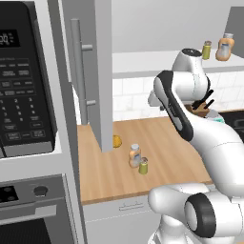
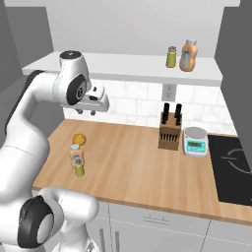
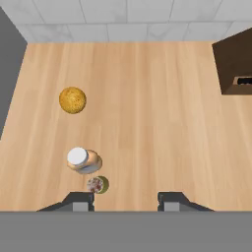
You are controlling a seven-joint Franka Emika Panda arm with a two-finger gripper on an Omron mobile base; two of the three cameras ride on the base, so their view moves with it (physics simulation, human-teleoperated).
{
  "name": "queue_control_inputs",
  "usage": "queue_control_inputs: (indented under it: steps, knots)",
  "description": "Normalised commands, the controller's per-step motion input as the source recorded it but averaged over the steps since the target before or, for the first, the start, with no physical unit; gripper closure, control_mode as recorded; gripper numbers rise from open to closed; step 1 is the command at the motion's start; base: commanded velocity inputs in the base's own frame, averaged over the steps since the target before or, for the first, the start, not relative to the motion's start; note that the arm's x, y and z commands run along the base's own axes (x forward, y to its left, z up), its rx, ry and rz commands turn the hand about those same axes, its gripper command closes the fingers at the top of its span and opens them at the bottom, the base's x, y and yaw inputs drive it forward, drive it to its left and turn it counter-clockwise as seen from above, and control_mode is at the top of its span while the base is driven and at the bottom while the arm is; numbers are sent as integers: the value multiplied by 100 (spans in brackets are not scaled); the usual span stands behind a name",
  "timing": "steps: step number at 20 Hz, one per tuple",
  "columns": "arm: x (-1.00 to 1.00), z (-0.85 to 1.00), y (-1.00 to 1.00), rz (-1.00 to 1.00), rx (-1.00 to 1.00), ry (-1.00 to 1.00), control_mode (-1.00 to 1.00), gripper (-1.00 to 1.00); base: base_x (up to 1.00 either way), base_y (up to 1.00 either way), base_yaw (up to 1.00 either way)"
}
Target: Put the shaker and condiment bottle from the counter next to their counterparts in the cabinet.
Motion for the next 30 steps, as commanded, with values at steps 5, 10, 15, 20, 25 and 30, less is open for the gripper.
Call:
queue_control_inputs:
  steps: [5,10,15,20,25,30]
  knots:
    - [-7,-12,10,0,-3,0,-100,-100,0,0,0]
    - [-2,-30,11,0,-7,-6,-100,-100,0,0,0]
    - [0,-39,19,-1,-4,-19,-100,-100,0,0,0]
    - [2,-39,46,-23,-5,-15,-100,-100,0,0,0]
    - [8,-18,56,-37,-8,-7,-100,-100,0,0,0]
    - [7,-46,12,-28,-10,-20,-100,-100,0,0,0]
